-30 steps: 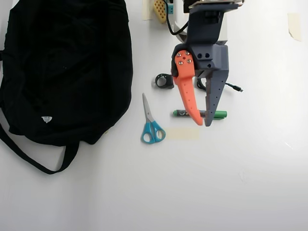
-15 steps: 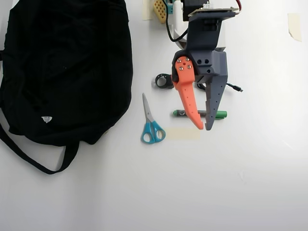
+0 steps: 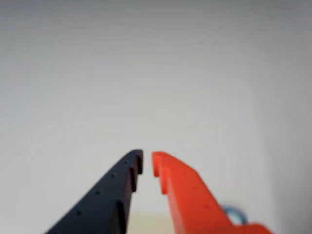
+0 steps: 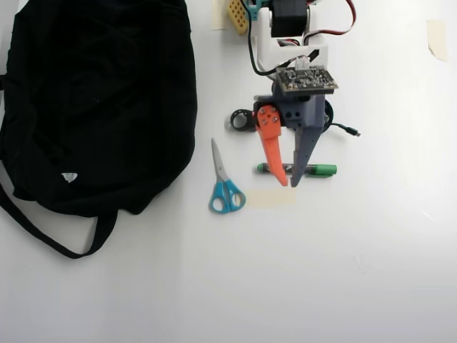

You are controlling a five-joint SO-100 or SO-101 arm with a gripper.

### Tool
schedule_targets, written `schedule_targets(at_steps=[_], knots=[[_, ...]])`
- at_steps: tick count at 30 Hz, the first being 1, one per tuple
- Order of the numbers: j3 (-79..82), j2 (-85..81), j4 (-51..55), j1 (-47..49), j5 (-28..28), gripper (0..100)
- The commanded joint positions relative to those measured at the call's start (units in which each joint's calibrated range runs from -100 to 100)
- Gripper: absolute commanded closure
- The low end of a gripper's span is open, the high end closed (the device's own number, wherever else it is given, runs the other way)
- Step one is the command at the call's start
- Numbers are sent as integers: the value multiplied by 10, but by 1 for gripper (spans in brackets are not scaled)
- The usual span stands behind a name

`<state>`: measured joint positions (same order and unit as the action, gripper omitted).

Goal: Put the green marker into the black bag

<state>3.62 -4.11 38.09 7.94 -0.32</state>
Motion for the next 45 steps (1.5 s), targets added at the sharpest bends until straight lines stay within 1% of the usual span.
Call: schedule_targets(at_steps=[1, 6, 16, 22, 34, 39, 40, 45], knots=[[-15, -16, 78, 13, 0, 98], [-15, -16, 156, 28, 0, 98], [-15, -13, 263, 57, -2, 98], [-15, -10, 344, 63, -50, 98], [-15, -8, 342, 75, -47, 98], [-15, -7, 342, 93, -32, 98], [-15, -8, 342, 92, -21, 98], [-15, -5, 342, 71, 73, 98]])
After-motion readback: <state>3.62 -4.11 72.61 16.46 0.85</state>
